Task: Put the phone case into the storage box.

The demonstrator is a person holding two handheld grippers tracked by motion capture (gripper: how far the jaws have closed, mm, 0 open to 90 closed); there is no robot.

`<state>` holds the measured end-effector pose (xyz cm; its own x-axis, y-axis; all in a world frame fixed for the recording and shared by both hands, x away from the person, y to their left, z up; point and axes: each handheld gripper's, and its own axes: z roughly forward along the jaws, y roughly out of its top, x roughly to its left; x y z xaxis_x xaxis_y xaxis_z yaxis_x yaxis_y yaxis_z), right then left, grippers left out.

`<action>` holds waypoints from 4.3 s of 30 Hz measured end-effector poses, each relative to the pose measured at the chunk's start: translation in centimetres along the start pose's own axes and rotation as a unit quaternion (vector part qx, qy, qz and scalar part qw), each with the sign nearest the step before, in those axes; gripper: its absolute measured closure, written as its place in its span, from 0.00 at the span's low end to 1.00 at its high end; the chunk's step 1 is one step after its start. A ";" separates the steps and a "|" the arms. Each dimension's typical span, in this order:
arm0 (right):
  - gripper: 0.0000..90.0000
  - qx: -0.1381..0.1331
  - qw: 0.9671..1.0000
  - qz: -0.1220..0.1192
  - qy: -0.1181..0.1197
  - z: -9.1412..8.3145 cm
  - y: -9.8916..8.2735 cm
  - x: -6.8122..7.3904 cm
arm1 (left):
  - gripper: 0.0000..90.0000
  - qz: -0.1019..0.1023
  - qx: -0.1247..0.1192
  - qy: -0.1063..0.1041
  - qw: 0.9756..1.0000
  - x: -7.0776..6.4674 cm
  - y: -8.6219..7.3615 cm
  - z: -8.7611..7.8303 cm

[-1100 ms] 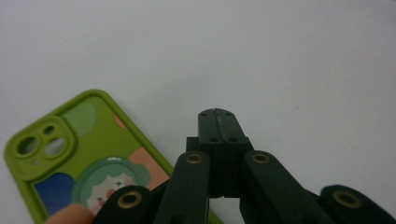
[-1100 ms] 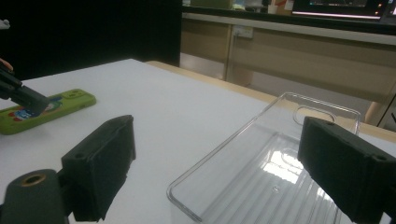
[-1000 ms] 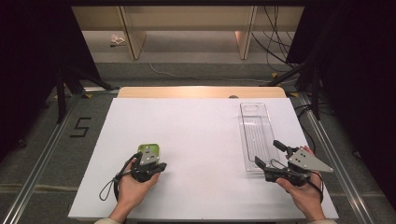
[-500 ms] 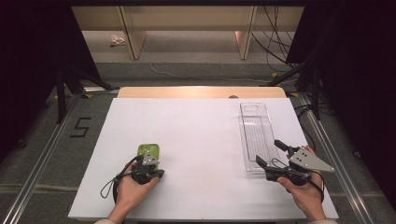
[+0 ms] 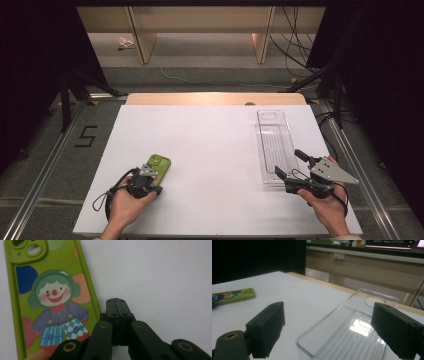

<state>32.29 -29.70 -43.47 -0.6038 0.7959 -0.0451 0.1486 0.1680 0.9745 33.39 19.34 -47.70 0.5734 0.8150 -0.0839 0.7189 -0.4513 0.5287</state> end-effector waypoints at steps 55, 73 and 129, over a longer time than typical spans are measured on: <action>0.14 0.000 1.000 -0.002 0.000 0.1 0.2 0.0 | 0.00 0.032 0.037 0.078 0.996 3.1 4.1 -0.6; 0.14 0.000 1.000 -0.001 -0.002 0.0 0.2 -0.1 | 0.00 0.033 0.061 0.076 0.995 3.8 4.7 0.7; 0.14 0.001 1.000 -0.002 0.001 0.1 0.2 0.0 | 0.10 -0.015 0.143 0.068 0.987 4.7 4.7 2.0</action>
<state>32.36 -29.62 -43.25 -0.6052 0.7947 -0.0480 0.1477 0.1712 0.9741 40.28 20.34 -47.26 0.5061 0.8620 0.0283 0.8274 -0.4946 0.2662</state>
